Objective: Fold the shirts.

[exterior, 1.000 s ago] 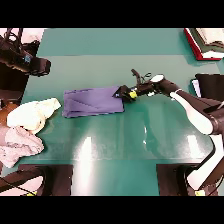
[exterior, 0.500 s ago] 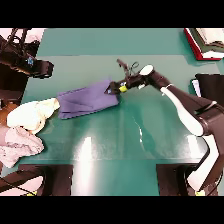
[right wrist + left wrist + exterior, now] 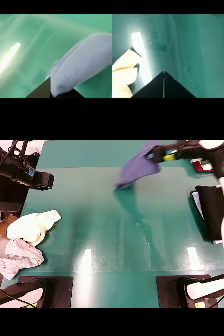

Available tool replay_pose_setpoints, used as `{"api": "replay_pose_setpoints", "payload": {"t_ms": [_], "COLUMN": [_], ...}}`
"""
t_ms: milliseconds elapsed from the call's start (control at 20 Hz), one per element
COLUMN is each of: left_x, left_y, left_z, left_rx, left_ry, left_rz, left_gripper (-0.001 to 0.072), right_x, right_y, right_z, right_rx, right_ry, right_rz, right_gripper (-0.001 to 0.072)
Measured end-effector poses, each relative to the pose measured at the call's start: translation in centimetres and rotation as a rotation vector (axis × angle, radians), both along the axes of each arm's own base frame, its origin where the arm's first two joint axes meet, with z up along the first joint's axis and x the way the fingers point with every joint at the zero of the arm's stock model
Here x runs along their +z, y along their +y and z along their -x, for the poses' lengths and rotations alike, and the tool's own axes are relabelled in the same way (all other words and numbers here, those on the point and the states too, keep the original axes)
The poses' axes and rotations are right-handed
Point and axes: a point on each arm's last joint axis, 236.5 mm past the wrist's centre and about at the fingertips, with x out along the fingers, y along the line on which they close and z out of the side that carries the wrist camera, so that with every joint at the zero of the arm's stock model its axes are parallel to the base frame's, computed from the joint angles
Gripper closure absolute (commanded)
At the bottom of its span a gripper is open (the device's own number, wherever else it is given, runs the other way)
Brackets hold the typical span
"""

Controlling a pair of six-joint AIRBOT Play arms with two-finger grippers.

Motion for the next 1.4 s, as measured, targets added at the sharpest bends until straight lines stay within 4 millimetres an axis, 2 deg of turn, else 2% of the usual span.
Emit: {"api": "replay_pose_setpoints", "payload": {"t_ms": [150, 300, 500, 600, 700, 800, 950, 1100, 1200, 1300, 1400], "left_x": [-0.1, -0.2, -0.4, -0.5, -0.5, -0.5, -0.6, -0.7, -0.7, -0.7, -0.7], "left_y": [-0.3, -0.5, -0.6, -0.6, -0.6, -0.7, -0.7, -0.9, -0.9, -1.0, -1.0], "left_z": [0.3, 0.7, 1.2, 1.4, 1.5, 1.6, 1.8, 2.1, 2.2, 2.2, 2.2], "left_rx": [-0.007, -0.012, -0.013, -0.007, -0.001, 0.003, 0.003, 0.001, -0.001, -0.002, -0.003], "left_ry": [0.015, 0.031, 0.054, 0.062, 0.068, 0.074, 0.086, 0.098, 0.101, 0.102, 0.104], "left_rz": [0.011, 0.019, 0.023, 0.026, 0.030, 0.033, 0.036, 0.040, 0.043, 0.045, 0.048], "left_gripper": [0.0679, 0.0679, 0.0680, 0.0679, 0.0679, 0.0679, 0.0680, 0.0680, 0.0679, 0.0680, 0.0680], "right_x": [1.4, 2.3, 3.3, 3.8, 4.8, 6.3, 9.1, 12.8, 14.1, 12.9, 9.3], "right_y": [-9.2, -18.7, -29.6, -33.5, -35.7, -36.6, -37.0, -37.0, -37.4, -37.5, -37.6], "right_z": [-1.9, -2.5, -1.4, -0.5, 0.0, 0.2, 0.3, 0.7, 1.4, 2.2, 3.3], "right_rx": [-0.184, -0.369, -0.582, -0.653, -0.680, -0.675, -0.645, -0.609, -0.594, -0.557, -0.516], "right_ry": [-0.033, -0.064, -0.106, -0.130, -0.180, -0.246, -0.356, -0.477, -0.518, -0.480, -0.367], "right_rz": [0.005, 0.002, 0.003, 0.005, -0.004, -0.018, 0.006, 0.085, 0.131, 0.173, 0.226], "right_gripper": [0.0695, 0.0695, 0.0695, 0.0695, 0.0695, 0.0695, 0.0695, 0.0694, 0.0695, 0.0695, 0.0695]}}
